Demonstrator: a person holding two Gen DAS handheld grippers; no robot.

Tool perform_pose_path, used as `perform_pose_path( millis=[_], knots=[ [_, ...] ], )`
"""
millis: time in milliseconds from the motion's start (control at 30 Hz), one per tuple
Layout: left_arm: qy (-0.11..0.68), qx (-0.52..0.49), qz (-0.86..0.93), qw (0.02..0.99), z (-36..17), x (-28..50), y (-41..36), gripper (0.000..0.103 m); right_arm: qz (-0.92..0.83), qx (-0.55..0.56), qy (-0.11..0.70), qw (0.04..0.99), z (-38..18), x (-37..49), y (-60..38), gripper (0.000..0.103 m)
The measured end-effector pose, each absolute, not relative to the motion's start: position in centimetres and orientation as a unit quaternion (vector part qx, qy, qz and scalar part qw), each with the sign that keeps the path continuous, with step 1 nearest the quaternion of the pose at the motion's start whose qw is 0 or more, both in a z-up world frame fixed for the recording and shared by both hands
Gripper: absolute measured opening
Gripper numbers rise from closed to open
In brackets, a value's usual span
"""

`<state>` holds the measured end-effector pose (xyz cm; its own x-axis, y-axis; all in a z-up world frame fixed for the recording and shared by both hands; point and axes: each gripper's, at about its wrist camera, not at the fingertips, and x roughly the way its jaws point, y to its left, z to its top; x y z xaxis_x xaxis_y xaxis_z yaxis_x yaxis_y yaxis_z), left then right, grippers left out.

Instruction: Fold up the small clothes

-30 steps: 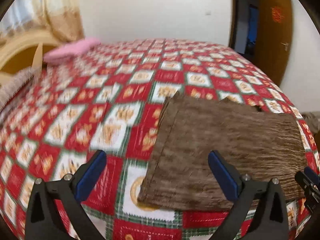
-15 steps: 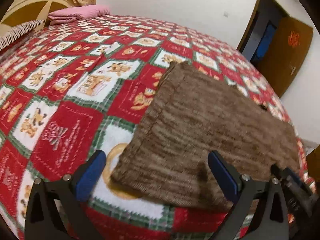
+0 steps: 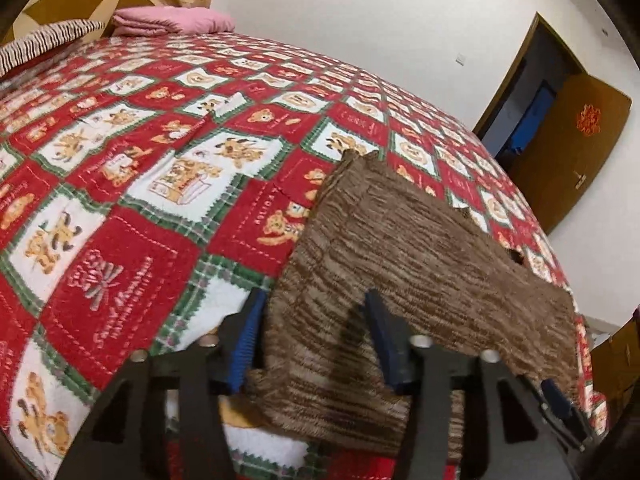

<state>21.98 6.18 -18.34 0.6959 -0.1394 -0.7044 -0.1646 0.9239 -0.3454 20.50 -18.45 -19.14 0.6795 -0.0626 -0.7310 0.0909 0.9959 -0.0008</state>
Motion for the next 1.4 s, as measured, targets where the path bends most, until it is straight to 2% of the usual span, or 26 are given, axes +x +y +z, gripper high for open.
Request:
perform_pose_path(
  millis=[33, 200, 233, 267, 300, 367, 700, 900, 1100, 1300, 1400],
  knots=[
    [0.389, -0.197, 0.005, 0.900, -18.3, 22.1, 6.1, 0.066, -0.041, 0.018, 0.398, 0.916, -19.1, 20.5, -18.5, 0.065],
    [0.387, -0.191, 0.012, 0.902, -18.3, 22.5, 5.6, 0.063, -0.038, 0.022, 0.397, 0.917, -19.2, 20.5, -18.6, 0.066],
    [0.385, -0.193, 0.012, 0.903, -18.3, 22.5, 5.7, 0.050, -0.037, 0.023, 0.397, 0.917, -19.2, 20.5, -18.6, 0.066],
    [0.384, -0.193, 0.011, 0.903, -18.3, 22.6, 5.7, 0.028, -0.036, 0.024, 0.397, 0.917, -19.2, 20.5, -18.6, 0.066],
    [0.386, -0.192, 0.011, 0.902, -18.3, 22.6, 5.7, 0.020, -0.036, 0.024, 0.397, 0.917, -19.2, 20.5, -18.6, 0.067],
    [0.384, -0.188, 0.008, 0.904, -18.0, 22.6, 5.6, 0.016, -0.037, 0.023, 0.397, 0.917, -19.2, 20.5, -18.6, 0.067],
    [0.323, -0.078, -0.043, 0.942, -14.3, 22.0, 0.5, 0.014, -0.037, 0.020, 0.397, 0.917, -19.3, 20.5, -18.5, 0.069],
    [0.335, 0.004, -0.086, 0.938, -15.7, 21.8, -3.1, 0.014, -0.035, 0.020, 0.398, 0.917, -19.3, 20.6, -18.4, 0.070],
    [0.354, -0.001, -0.101, 0.930, -16.4, 21.9, -3.3, 0.014, -0.015, 0.032, 0.398, 0.917, -19.0, 20.6, -18.8, 0.072],
    [0.353, -0.020, -0.112, 0.929, -16.7, 21.7, -3.0, 0.014, 0.118, 0.092, 0.382, 0.912, -14.9, 24.2, -20.0, 0.072],
    [0.346, -0.040, -0.119, 0.930, -16.6, 21.5, -2.3, 0.014, 0.213, 0.150, 0.406, 0.876, -14.2, 28.0, -19.2, 0.072]
  ],
)
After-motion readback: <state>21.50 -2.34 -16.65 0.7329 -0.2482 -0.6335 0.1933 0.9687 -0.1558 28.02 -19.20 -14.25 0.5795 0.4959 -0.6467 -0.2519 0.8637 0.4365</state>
